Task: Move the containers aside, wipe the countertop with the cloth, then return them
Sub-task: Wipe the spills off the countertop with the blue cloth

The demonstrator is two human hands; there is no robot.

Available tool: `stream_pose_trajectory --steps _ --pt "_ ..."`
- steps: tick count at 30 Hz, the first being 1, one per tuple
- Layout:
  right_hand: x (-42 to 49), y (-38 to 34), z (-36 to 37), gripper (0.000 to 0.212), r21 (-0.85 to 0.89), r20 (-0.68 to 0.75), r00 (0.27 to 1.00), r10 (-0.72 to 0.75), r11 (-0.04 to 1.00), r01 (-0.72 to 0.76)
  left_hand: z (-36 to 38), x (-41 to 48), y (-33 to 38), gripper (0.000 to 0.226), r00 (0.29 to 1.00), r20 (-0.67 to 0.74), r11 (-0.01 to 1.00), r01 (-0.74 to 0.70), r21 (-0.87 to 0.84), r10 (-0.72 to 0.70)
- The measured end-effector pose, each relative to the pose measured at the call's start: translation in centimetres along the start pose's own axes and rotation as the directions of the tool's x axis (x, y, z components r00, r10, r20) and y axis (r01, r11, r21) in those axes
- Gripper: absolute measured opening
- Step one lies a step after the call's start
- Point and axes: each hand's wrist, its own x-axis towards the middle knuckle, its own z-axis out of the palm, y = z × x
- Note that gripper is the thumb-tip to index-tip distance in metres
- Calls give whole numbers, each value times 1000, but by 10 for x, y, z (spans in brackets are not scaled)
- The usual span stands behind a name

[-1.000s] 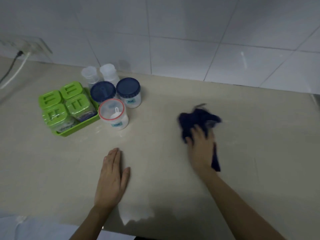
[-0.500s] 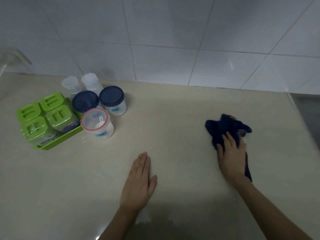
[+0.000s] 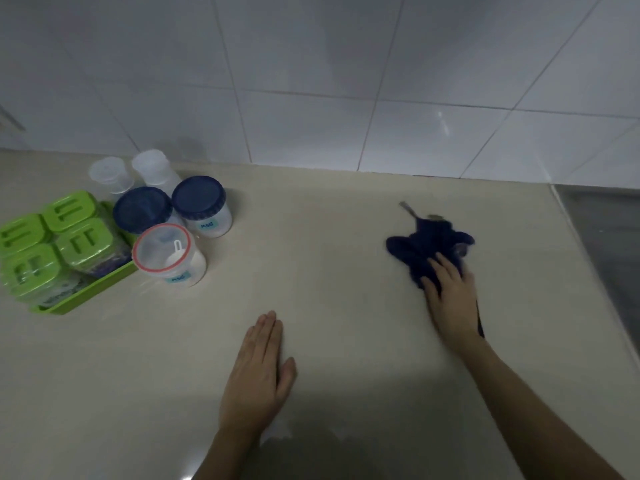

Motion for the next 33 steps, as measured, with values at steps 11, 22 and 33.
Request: stream_pose_trajectory --steps 11,22,33 --pt "-58 -78 23 38 63 91 935 -343 939 339 -3 0 2 62 1000 16 999 15 32 -16" --pt "-96 -62 15 36 77 -54 986 159 985 -154 -7 -2 6 60 1000 22 999 12 50 -14" --pt "-31 -60 26 40 -5 77 948 -307 951 309 -8 -15 -6 59 985 -70 988 154 -14 -155"
